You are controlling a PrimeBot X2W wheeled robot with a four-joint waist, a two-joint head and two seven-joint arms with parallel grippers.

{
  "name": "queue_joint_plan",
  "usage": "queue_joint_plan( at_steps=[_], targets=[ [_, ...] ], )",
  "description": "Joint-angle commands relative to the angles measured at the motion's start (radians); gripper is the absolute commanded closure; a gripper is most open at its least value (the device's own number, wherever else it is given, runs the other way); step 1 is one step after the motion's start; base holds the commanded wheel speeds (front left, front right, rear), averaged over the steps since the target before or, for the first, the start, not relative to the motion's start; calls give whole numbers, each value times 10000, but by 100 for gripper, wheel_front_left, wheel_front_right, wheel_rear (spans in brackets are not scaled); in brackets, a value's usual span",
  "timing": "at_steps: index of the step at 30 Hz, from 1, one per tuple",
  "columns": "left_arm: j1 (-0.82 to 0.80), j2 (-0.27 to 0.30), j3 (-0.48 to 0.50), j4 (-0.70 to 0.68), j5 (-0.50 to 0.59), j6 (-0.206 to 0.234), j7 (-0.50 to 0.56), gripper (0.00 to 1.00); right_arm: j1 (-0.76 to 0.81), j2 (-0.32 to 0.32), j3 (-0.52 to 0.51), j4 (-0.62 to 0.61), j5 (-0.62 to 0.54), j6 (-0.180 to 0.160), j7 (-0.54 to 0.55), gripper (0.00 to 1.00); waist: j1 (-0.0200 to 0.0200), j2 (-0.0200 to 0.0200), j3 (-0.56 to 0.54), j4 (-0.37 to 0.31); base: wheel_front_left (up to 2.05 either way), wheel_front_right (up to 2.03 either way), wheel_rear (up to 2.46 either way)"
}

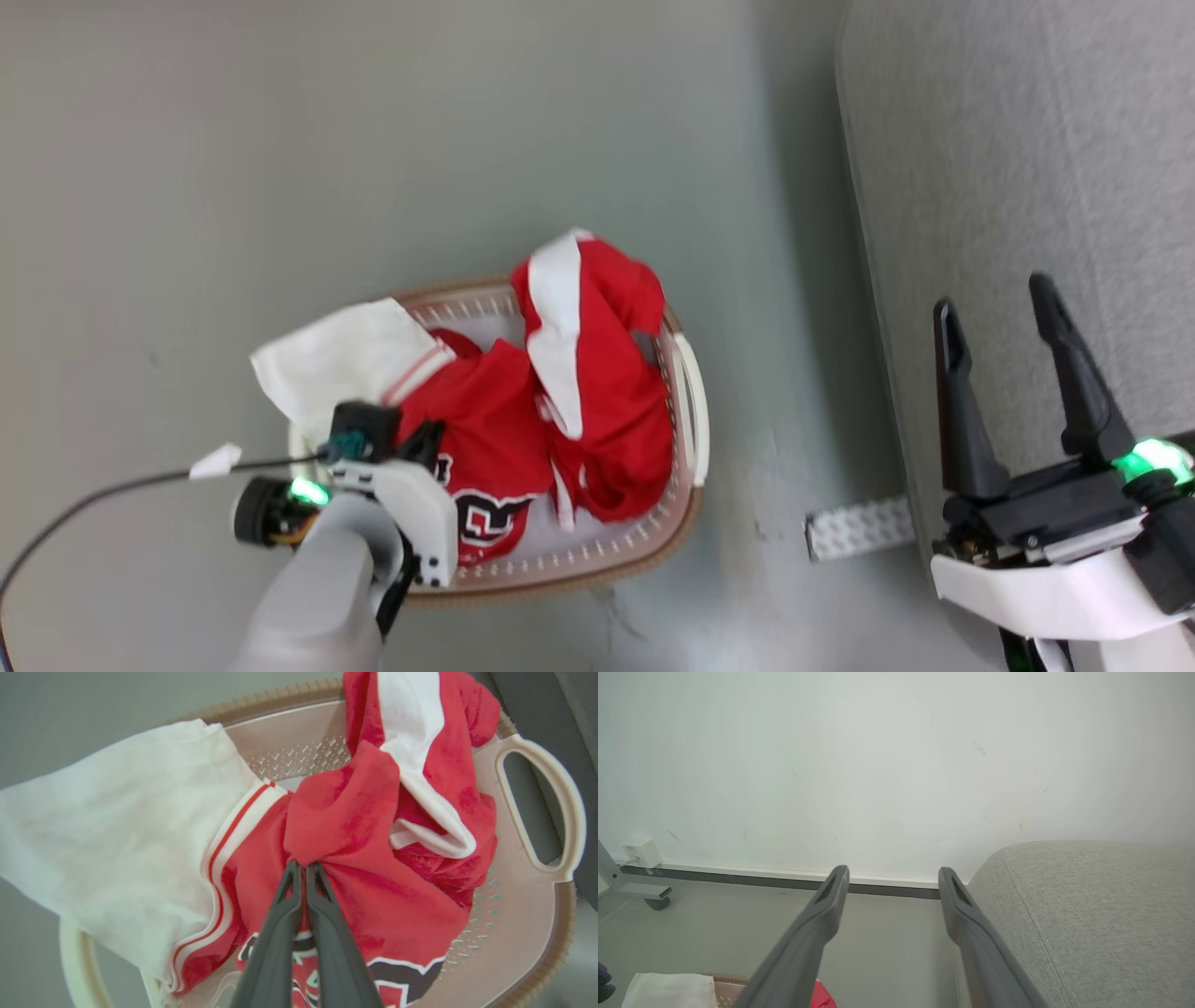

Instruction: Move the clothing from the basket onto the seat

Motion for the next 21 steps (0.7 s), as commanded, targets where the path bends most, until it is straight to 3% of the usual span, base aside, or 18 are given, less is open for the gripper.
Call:
queue_joint_plan(
  at_steps=[1, 11, 21],
  targets=[
    [279, 9, 66, -158, -244, -54, -65, 100, 220, -26, -49, 128, 34, -22, -4, 0, 1, 0, -1290, 572, 0, 0, 0],
    [2185, -26, 75, -2780, -1542, -214, -80, 100, 1322, -26, -224, 775, 62, -22, -4, 0, 1, 0, -3720, 1466, 0, 0, 0],
    [3764, -20, -129, -6488, -2387, -10, 668, 100, 2272, -26, -81, 1168, 21, -23, -3, 0, 1, 0, -5565, 1645, 0, 0, 0]
  ],
)
